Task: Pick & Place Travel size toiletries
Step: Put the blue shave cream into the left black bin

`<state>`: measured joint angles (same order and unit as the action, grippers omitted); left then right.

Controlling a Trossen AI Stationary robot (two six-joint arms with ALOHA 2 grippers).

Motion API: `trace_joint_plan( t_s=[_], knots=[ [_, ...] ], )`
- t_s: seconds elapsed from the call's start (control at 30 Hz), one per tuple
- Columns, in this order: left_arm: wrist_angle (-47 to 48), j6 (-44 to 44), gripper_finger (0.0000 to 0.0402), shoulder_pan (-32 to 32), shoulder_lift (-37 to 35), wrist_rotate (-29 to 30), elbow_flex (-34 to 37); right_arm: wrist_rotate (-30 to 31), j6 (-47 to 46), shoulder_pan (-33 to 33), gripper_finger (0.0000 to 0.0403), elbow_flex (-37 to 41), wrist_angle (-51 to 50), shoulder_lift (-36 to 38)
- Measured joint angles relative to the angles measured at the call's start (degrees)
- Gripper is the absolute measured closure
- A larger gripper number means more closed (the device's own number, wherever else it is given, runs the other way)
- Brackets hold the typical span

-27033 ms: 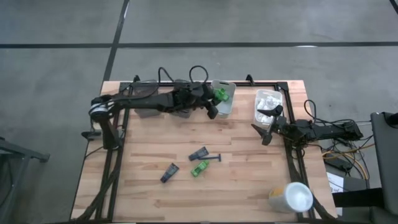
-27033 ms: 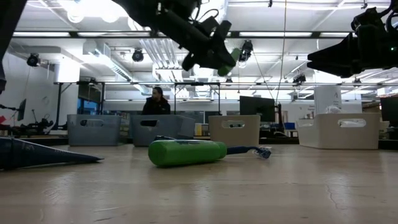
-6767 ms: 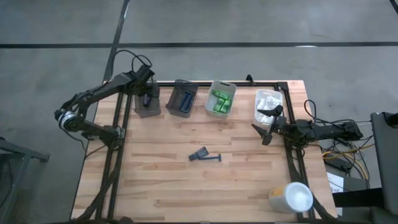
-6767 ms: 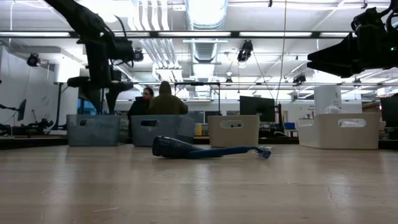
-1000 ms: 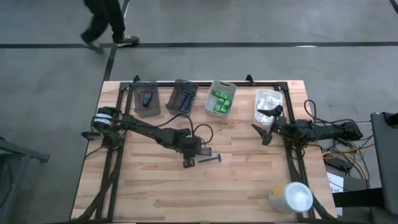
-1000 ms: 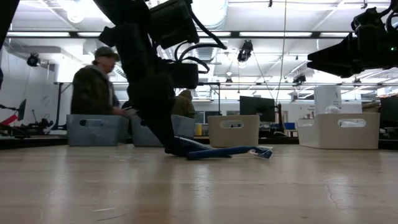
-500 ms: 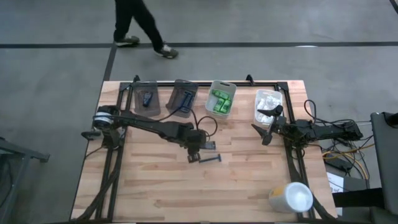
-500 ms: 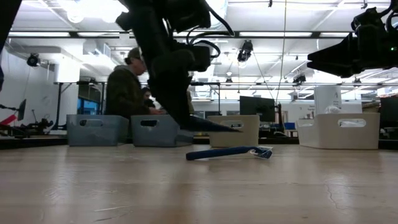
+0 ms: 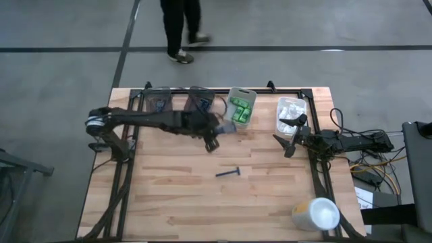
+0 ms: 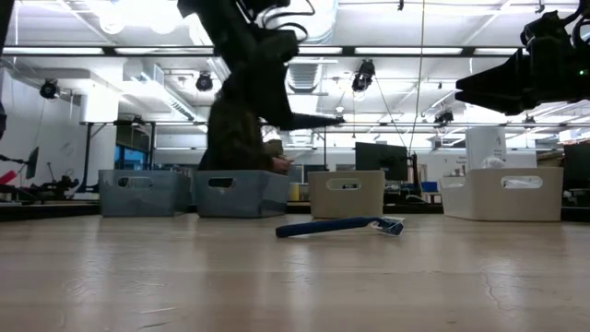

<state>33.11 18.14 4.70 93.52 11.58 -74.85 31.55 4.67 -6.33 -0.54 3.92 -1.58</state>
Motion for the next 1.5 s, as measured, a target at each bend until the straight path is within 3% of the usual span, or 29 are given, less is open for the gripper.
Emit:
trace_joint_plan(
  t_s=[0.27,0.77,0.93,1.2,1.5],
  knots=[
    [0.05,0.32,0.0271,7.04,-6.12,5.02,0.09,0.0,0.0,-0.02,0.0039,0.0,0.0,0.0],
    [1.17,1.47,0.0271,16.15,-11.91,9.11,0.11,0.0,-0.11,-0.01,0.0039,-0.01,0.0,0.0],
    [6.45,2.93,0.0271,18.72,-13.28,10.14,0.11,0.0,-0.04,0.0,0.0039,0.0,0.02,-0.04],
    [13.47,3.34,0.0271,22.03,-15.74,17.1,0.11,0.0,-0.1,0.0,0.0039,0.0,0.0,-0.04],
    [24.63,3.51,0.0271,27.57,-16.68,17.39,0.2,0.0,0.0,0.0,0.0039,-0.01,0.01,-0.04]
  ],
)
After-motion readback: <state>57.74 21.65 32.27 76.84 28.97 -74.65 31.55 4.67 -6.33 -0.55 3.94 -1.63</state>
